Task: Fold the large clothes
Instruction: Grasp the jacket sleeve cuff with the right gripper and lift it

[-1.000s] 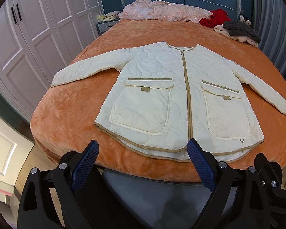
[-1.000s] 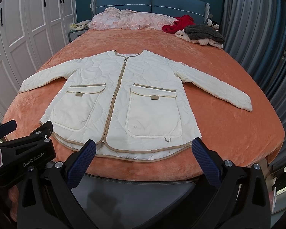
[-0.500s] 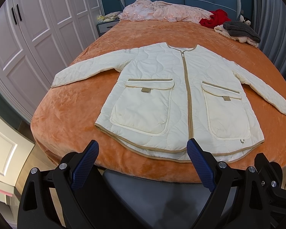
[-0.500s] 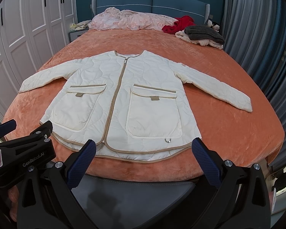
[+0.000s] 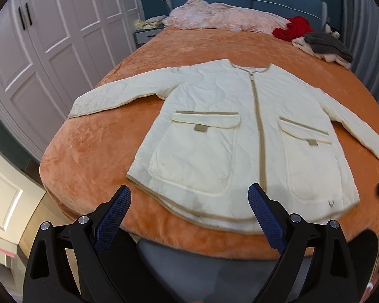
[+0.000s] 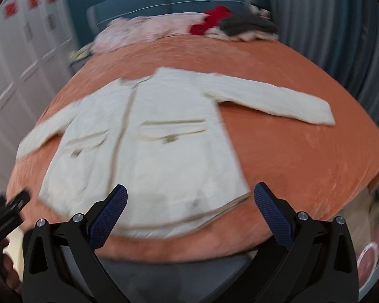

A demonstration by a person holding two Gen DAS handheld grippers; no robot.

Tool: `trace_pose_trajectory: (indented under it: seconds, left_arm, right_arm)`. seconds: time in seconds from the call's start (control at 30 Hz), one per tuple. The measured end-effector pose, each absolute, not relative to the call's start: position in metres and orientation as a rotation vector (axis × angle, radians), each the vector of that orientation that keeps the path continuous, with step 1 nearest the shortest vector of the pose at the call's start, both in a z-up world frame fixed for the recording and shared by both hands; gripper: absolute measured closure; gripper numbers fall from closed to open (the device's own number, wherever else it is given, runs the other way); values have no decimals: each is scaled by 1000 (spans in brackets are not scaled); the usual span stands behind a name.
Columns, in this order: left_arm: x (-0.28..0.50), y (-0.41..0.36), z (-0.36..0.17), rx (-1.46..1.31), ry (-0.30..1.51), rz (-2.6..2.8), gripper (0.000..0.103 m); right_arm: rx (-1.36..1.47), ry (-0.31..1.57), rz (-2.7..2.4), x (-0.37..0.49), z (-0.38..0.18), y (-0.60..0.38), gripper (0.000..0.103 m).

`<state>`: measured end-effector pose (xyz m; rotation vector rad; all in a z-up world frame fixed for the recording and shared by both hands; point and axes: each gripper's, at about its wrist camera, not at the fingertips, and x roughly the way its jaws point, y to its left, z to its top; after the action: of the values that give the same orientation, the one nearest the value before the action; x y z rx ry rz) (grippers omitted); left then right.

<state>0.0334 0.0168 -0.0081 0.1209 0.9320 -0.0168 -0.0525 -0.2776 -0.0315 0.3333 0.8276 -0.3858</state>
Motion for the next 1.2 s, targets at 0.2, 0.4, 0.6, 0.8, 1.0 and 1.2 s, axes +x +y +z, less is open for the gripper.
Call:
trace_pose_trajectory:
  seconds: [0.2, 0.4, 0.6, 0.8, 1.0, 1.2]
  left_arm:
    - [66, 27, -23, 71, 961, 56, 11]
    - [90, 19, -46, 121, 1004, 57, 11]
    - [103, 10, -63, 103, 1035, 47, 11]
    - [113, 13, -72, 111, 1047, 104, 11]
    - [121, 23, -85, 123, 1080, 160, 11]
    - [127, 31, -92, 122, 1092, 186, 11]
  right_arm:
    - [542, 776, -510, -36, -61, -406, 5]
    - [769, 679, -643, -29, -106, -528, 5]
    - [964, 606, -791, -34, -157, -608, 5]
    - [1068, 569, -880, -37, -184, -649, 30]
    - [1067, 508, -859, -18, -177, -666, 73]
    - [921, 457, -752, 33, -119, -658, 103]
